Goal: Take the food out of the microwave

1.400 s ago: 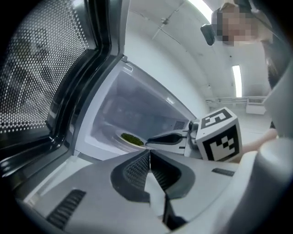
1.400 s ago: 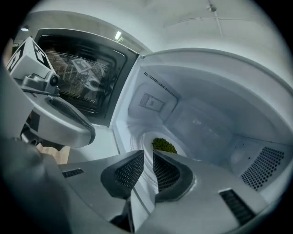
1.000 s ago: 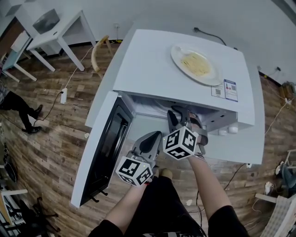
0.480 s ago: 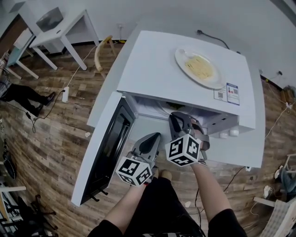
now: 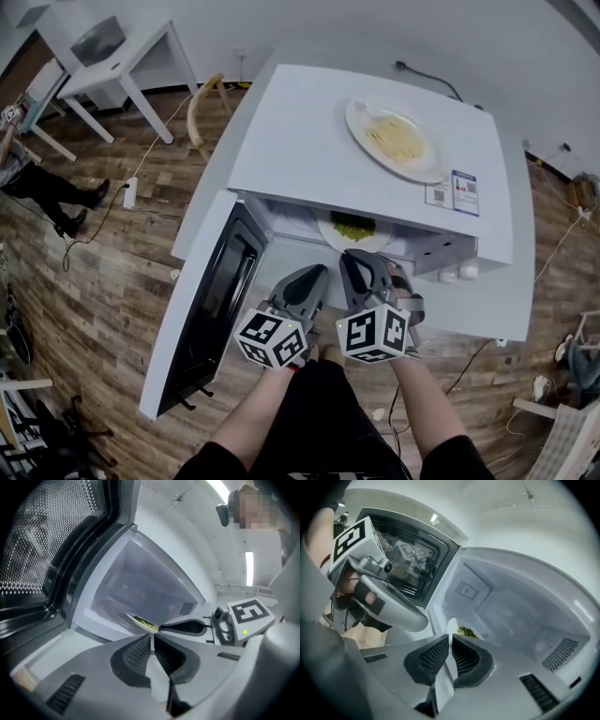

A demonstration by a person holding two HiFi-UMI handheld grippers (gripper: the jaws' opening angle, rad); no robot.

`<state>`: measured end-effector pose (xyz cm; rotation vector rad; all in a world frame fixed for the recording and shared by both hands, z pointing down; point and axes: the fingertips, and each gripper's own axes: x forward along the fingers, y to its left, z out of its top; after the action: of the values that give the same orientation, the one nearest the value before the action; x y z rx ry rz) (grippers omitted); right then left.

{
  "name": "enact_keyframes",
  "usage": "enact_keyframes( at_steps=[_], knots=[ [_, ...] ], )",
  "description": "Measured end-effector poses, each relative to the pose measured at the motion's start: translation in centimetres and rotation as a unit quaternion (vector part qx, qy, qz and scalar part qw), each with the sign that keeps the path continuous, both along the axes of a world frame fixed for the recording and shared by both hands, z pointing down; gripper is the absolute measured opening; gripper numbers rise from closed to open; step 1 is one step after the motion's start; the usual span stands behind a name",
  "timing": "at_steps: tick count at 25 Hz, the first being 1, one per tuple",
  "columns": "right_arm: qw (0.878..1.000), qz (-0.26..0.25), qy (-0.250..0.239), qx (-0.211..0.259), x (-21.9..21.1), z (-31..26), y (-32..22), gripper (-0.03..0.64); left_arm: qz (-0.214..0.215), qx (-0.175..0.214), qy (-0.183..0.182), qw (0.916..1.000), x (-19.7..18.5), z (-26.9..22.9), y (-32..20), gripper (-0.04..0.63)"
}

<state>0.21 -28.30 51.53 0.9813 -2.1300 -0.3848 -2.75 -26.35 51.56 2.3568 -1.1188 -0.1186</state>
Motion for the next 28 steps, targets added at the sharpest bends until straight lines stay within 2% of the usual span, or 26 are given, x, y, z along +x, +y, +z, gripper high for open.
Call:
enact_keyframes(
  at_steps=[3, 5, 6, 10, 14, 19, 23, 28],
  knots=[
    [1.0, -0.005, -0.001, 0.005, 0.2, 0.0, 0.6, 0.043, -0.005, -0.024, 0.044, 0.9987, 0.3, 0.0, -0.5, 0.027],
    [1.0, -0.008, -0.001, 0.008, 0.4, 0.1, 1.0, 0.043, -0.005, -0.045, 0.078, 0.9959, 0.7, 0.1, -0.8, 0.113],
    [1.0, -0.01, -0.001, 0.009, 0.5, 0.1, 1.2, 0.043, -0.007, -0.056, 0.095, 0.9939, 0.8, 0.1, -0.9, 0.114],
    [1.0, -0.019, -0.008, 0.013, 0.8, 0.0, 1.8, 0.043, -0.023, -0.092, 0.166, 0.9815, 0.9, 0.3, -1.6, 0.115],
    [0.999, -0.036, -0.012, 0.025, 0.9, -0.1, 2.5, 0.04, -0.021, -0.123, 0.225, 0.9663, 1.4, 0.6, -1.9, 0.115],
    [0.999, -0.031, -0.02, 0.021, 1.4, -0.1, 2.5, 0.041, -0.028, -0.158, 0.272, 0.9488, 1.9, 1.5, -2.0, 0.116],
    [0.999, -0.024, -0.014, 0.015, 2.3, 0.6, 2.8, 0.043, -0.029, -0.168, 0.285, 0.9431, 2.2, 1.7, -2.0, 0.116],
    [1.0, 0.002, -0.014, 0.016, 3.8, 1.0, 2.7, 0.043, -0.027, -0.194, 0.312, 0.9297, 3.2, 2.4, -2.2, 0.123]
  ],
)
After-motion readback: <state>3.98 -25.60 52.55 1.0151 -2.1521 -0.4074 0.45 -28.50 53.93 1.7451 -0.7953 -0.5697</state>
